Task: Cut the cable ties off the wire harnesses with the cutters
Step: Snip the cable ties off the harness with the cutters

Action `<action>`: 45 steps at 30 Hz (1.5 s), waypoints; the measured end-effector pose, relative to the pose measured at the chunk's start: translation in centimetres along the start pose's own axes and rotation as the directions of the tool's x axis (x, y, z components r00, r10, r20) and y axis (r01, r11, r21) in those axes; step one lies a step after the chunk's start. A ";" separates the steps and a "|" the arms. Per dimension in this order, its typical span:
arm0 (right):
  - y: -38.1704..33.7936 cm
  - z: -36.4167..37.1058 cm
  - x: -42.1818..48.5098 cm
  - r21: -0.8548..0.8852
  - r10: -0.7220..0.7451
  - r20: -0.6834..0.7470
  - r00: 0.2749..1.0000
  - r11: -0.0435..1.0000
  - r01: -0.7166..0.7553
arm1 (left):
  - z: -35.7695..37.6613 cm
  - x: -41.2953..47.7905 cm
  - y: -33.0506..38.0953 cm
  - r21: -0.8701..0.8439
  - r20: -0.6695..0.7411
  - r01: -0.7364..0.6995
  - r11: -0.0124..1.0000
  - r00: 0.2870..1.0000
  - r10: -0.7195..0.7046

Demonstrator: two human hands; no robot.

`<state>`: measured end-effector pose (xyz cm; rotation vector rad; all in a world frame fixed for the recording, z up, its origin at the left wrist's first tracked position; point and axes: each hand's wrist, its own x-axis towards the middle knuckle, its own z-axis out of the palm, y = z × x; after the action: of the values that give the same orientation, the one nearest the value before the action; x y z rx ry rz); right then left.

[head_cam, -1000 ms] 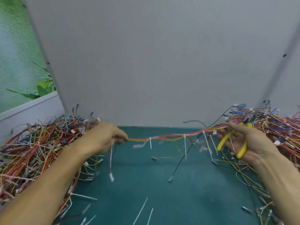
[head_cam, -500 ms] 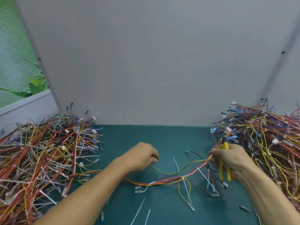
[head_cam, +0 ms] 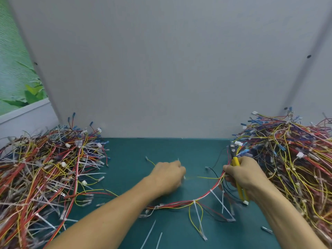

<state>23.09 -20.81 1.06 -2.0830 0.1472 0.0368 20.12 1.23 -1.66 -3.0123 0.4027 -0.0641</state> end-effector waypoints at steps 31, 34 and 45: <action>1.9 0.0 -1.7 -0.490 -0.120 0.158 0.980 0.852 0.183 | 0.5 -16.4 -6.4 -0.612 -0.016 0.222 0.759 0.956 -0.293; 2.4 0.4 -1.8 -0.500 -0.080 0.140 0.987 0.855 0.140 | 1.7 -16.2 -5.9 -0.595 0.004 0.191 0.781 0.972 -0.235; 3.9 -0.8 -1.5 -0.431 0.077 0.239 0.968 0.902 0.035 | 3.3 -13.7 -5.9 -0.413 -0.077 0.189 0.891 0.967 -0.241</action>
<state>21.12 -23.23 -1.80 -2.4980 0.0038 0.3779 8.66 10.83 -4.72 -3.4646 0.0917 -0.2160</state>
